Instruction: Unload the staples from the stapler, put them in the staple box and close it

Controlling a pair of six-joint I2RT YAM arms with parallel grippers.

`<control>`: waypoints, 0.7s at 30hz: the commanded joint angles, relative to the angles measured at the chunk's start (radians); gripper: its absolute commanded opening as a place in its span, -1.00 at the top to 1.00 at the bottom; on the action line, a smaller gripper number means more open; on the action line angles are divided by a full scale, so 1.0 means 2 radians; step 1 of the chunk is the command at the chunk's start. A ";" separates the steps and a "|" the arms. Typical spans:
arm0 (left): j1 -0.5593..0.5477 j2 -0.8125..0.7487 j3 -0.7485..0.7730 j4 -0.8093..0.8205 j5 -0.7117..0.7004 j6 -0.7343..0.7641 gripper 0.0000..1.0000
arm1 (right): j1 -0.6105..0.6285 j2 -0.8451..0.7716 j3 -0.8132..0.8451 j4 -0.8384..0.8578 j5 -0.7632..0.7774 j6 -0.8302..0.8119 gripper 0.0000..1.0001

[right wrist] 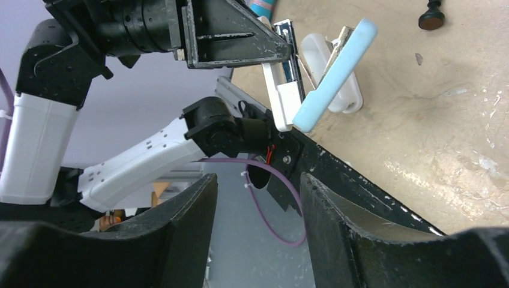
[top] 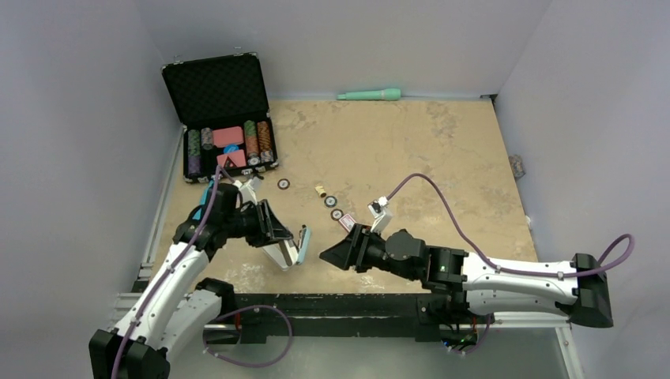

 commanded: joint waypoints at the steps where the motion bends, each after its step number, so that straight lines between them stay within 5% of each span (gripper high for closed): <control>1: -0.008 0.022 0.007 0.008 0.012 0.006 1.00 | 0.001 0.018 0.042 -0.004 0.006 0.004 -0.10; 11: -0.027 0.096 0.061 -0.009 0.018 0.047 1.00 | -0.044 0.075 0.112 -0.035 0.008 -0.039 0.32; 15: -0.044 0.138 0.100 -0.022 0.046 0.093 1.00 | -0.097 0.086 0.101 0.008 -0.060 -0.061 1.00; 21: -0.064 0.179 0.128 -0.038 0.057 0.147 1.00 | -0.121 0.109 0.101 0.009 -0.069 -0.039 1.00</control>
